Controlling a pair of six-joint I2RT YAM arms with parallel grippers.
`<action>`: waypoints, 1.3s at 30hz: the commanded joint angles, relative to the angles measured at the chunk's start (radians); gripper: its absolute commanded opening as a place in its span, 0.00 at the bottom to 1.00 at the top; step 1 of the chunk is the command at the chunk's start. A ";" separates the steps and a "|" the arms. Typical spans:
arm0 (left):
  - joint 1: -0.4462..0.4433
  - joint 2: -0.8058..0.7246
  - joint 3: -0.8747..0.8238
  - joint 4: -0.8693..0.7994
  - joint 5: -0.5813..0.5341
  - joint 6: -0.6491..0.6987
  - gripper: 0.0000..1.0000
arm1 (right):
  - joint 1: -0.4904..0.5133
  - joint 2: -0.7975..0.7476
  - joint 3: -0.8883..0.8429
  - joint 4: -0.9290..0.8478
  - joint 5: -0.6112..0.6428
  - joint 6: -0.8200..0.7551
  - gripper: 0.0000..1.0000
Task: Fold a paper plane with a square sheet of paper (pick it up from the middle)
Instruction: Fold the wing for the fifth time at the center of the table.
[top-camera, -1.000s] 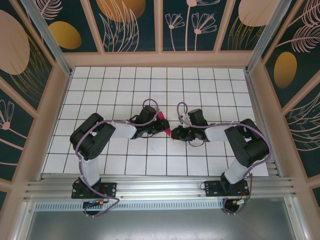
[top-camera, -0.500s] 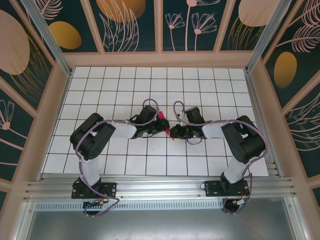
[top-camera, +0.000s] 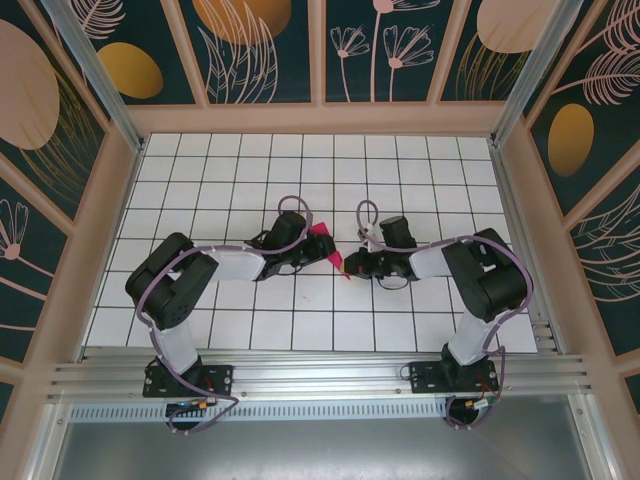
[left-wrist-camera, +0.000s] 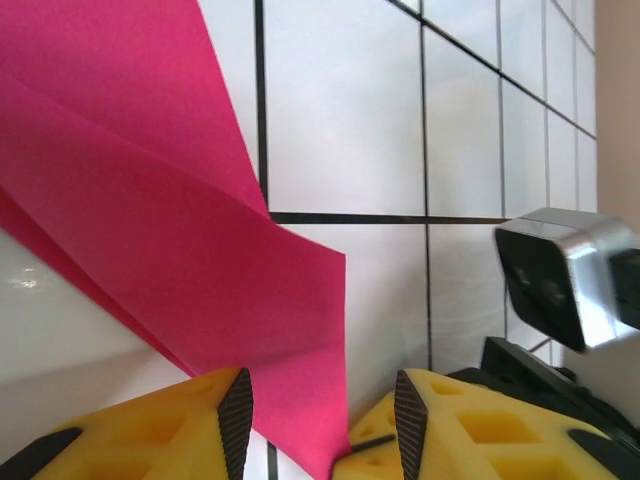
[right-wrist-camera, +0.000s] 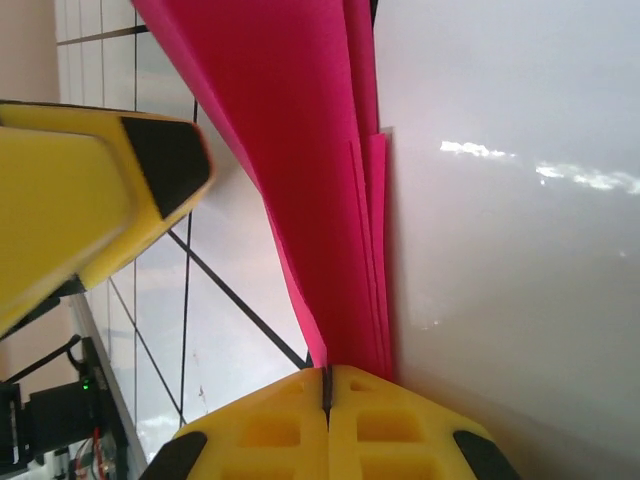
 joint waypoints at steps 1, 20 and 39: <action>0.005 -0.027 -0.040 0.093 0.030 0.027 0.45 | -0.013 0.020 -0.013 0.069 -0.067 0.070 0.00; -0.021 0.083 -0.037 0.219 0.134 0.019 0.38 | -0.047 0.092 -0.007 0.054 -0.079 0.157 0.00; -0.028 0.144 0.027 0.096 0.071 0.026 0.36 | -0.051 0.118 0.001 0.023 -0.073 0.156 0.00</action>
